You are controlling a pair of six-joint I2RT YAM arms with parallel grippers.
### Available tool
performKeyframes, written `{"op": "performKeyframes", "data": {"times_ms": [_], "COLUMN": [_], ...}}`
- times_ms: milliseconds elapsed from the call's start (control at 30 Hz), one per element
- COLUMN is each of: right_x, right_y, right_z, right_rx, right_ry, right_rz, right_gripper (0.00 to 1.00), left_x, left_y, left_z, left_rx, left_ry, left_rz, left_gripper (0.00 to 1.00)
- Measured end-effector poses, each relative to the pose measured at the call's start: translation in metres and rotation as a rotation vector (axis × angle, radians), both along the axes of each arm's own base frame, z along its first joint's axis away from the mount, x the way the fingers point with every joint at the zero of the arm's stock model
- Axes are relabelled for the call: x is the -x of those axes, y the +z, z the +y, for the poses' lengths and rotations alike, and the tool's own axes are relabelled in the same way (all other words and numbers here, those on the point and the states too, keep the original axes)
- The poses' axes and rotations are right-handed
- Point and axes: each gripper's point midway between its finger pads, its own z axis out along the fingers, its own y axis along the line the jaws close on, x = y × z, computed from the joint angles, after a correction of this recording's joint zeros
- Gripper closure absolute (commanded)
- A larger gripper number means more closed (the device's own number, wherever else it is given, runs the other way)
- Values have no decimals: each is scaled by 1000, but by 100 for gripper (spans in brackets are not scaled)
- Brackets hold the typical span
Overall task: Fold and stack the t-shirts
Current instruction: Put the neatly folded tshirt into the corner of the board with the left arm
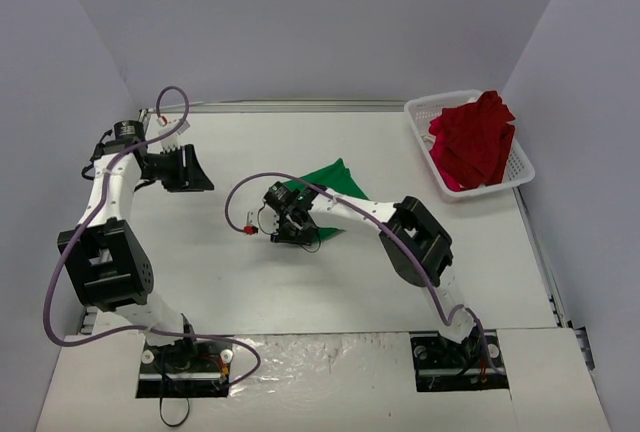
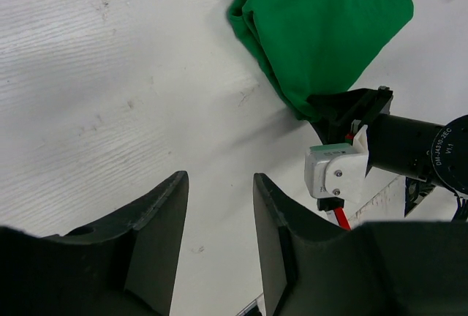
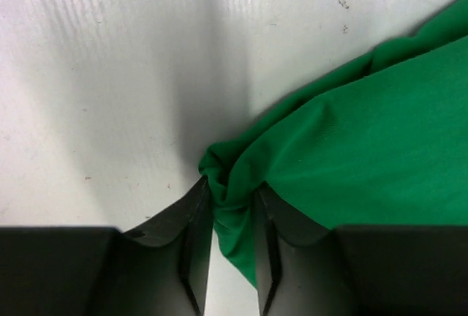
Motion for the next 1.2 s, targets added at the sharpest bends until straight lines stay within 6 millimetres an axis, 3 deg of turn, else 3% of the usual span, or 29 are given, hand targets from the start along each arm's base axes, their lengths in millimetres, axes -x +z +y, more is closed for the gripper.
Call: {"op": "performKeyframes", "data": {"times_ms": [133, 233, 533, 700, 733, 767, 867, 1000, 1200], "right_x": [-2, -3, -11, -28, -30, -33, -41, -49, -48], "right_y": [0, 1, 5, 19, 23, 25, 36, 41, 35], "right_z": [2, 3, 14, 26, 28, 29, 35, 42, 39], "right_rx": [-5, -6, -1, -36, -44, -48, -70, -83, -62], "right_ry": [-7, -10, -11, -24, -26, -29, -36, -41, -42], "right_rz": [-4, -7, -24, -64, -71, -79, -104, -116, -104], "right_gripper": [88, 100, 100, 100, 100, 100, 100, 100, 100], "left_x": [-1, -1, 2, 4, 3, 0, -11, -20, -22], "left_y": [0, -1, -7, -9, -6, -1, -1, -27, -68], "left_z": [3, 3, -6, -21, -24, -27, -35, -40, -53], "left_rx": [5, 7, 82, 214, 248, 287, 400, 503, 541], "left_ry": [10, 12, 27, 53, 55, 58, 73, 113, 126], "left_rz": [-2, -1, 25, 72, 72, 72, 85, 200, 356], "left_gripper": [60, 60, 52, 43, 38, 27, 19, 3, 6]}}
